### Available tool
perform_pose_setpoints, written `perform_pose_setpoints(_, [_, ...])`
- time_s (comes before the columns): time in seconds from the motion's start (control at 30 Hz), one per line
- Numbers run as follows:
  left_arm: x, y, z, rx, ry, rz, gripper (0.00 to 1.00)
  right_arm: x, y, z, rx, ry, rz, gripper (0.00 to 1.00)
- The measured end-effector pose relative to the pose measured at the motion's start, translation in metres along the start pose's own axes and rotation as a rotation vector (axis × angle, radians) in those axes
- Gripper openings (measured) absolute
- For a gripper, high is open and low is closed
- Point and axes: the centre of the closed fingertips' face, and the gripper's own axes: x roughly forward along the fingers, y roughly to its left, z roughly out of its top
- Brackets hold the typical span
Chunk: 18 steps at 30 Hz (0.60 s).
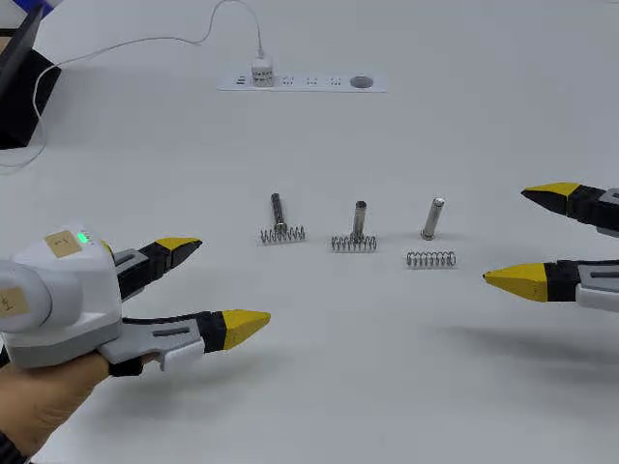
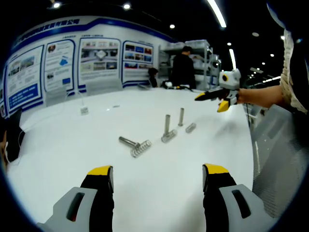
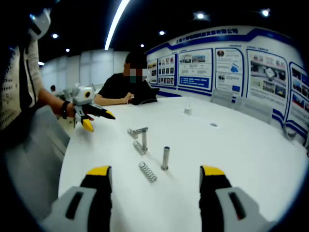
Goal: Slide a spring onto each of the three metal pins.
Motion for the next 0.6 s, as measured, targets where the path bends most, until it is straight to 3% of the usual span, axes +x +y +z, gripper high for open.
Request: perform_pose_setpoints(0.6, [-0.0004,0.0019,0.0004,-0.007,0.001,0.003,0.76,0.0020,0.0001,-0.0006,0.011,-0.001,-0.003,0.75])
